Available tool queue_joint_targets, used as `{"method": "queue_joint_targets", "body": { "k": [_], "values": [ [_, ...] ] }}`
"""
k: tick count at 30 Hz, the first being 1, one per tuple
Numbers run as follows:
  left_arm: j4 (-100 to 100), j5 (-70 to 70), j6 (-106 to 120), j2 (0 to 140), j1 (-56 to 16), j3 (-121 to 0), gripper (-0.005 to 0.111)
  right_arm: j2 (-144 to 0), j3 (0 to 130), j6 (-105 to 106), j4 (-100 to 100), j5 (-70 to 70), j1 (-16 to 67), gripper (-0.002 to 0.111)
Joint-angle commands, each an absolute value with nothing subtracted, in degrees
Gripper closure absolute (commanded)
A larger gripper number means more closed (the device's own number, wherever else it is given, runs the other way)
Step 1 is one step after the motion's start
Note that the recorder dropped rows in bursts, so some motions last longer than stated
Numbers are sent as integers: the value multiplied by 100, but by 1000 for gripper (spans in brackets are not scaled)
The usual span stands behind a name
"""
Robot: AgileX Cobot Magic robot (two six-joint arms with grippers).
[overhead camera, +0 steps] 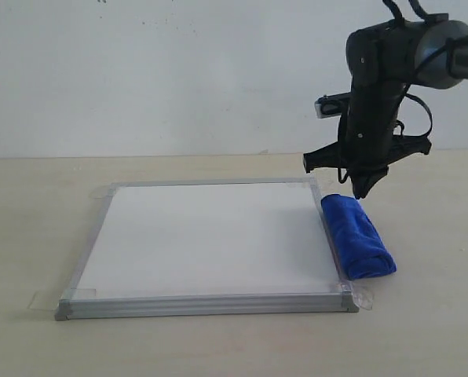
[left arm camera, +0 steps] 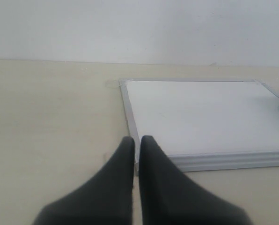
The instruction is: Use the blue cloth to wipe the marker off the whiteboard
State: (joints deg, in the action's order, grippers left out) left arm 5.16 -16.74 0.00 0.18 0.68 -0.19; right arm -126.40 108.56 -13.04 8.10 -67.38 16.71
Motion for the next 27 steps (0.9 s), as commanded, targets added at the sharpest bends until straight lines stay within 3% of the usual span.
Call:
{"method": "queue_joint_targets", "body": {
  "k": [1,11,22,27],
  "values": [
    [513,-1658,0,0,55,0,103,-12667,10867,-1270,779,-6681,1638,108],
    [513,-1658,0,0,55,0,103,-13239,10867,-973,468,-6806,1651,108],
    [513,-1658,0,0,55,0,103,-11899,10839,-731,563,-6996,1651,108],
    [513,-1658,0,0,55,0,103,-11246,10219,-731,1041,-6996,1651,108]
  ]
}}
